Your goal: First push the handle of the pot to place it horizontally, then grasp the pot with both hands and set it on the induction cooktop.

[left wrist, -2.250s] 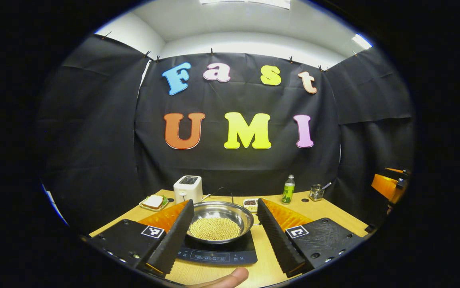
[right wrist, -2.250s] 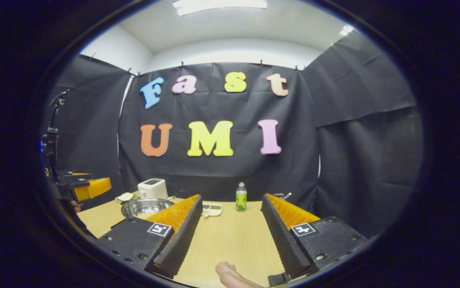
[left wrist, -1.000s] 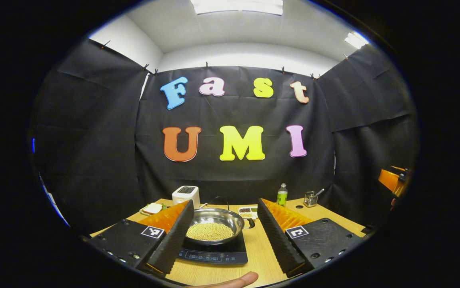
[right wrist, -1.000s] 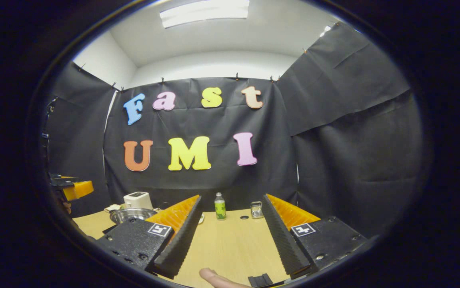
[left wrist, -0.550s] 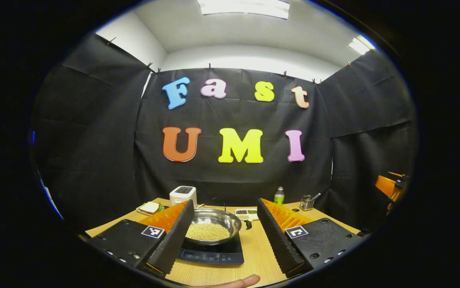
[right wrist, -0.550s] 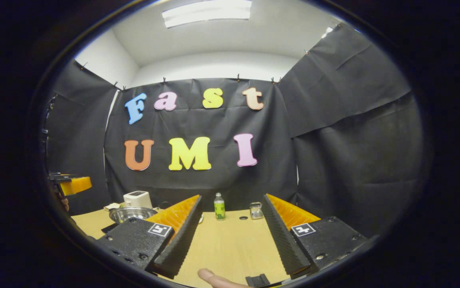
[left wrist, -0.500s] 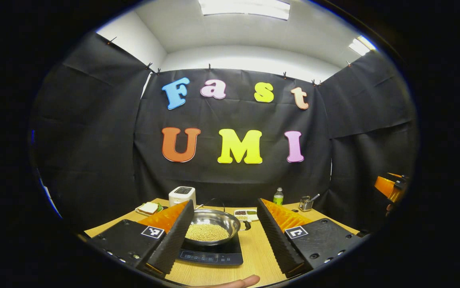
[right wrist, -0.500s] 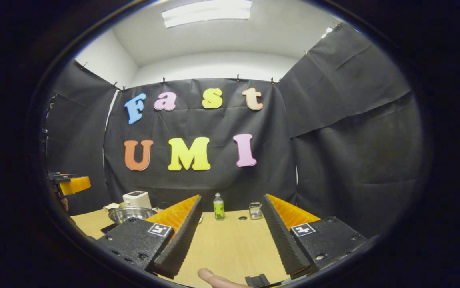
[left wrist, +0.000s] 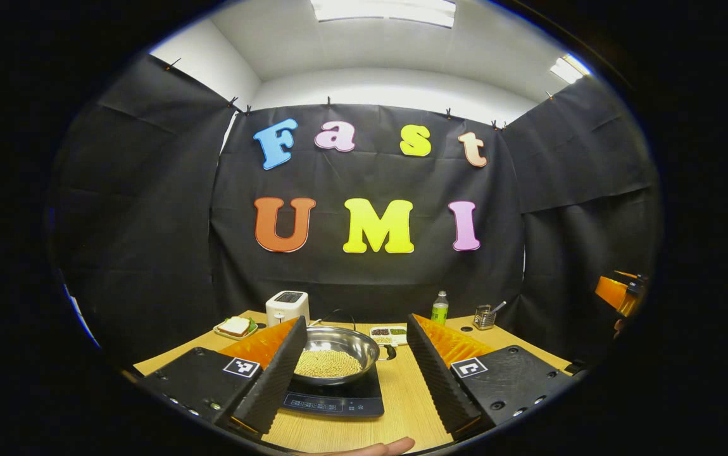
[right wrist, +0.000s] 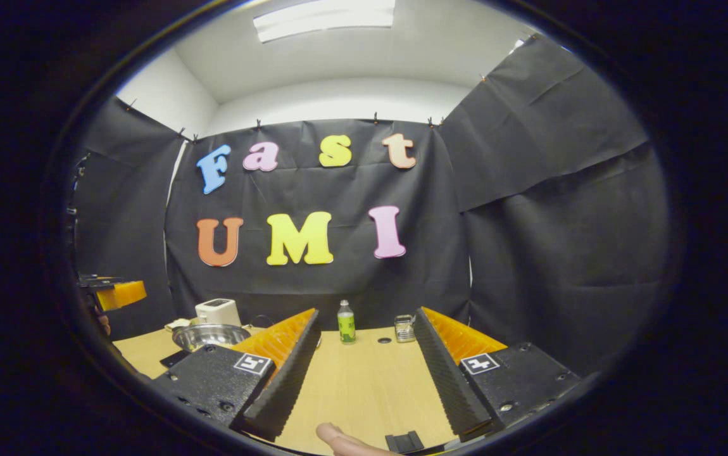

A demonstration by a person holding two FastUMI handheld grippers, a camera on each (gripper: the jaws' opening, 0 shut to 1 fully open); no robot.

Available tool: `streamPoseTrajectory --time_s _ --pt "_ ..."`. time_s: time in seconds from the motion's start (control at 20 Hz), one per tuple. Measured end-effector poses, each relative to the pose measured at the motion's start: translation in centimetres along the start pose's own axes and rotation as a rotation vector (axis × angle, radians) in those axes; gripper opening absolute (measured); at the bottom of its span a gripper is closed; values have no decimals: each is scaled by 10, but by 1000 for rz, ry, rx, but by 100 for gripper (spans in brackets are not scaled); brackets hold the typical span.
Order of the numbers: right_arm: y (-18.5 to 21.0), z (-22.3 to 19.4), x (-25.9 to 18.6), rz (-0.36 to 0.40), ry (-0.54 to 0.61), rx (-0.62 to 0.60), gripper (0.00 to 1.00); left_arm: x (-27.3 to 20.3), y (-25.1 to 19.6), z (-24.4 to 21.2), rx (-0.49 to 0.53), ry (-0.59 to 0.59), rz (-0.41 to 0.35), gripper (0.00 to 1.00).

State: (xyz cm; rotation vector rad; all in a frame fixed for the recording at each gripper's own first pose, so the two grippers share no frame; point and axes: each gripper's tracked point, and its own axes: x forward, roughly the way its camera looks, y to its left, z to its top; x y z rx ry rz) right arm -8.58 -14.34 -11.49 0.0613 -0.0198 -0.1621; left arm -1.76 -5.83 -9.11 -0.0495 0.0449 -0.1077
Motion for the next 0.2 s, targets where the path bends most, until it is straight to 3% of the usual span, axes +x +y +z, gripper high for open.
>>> streamPoseTrajectory --time_s 0.2 --pt "-8 0 -1 -14 -1 -10 94 0 -6 1 -4 -4 -10 94"
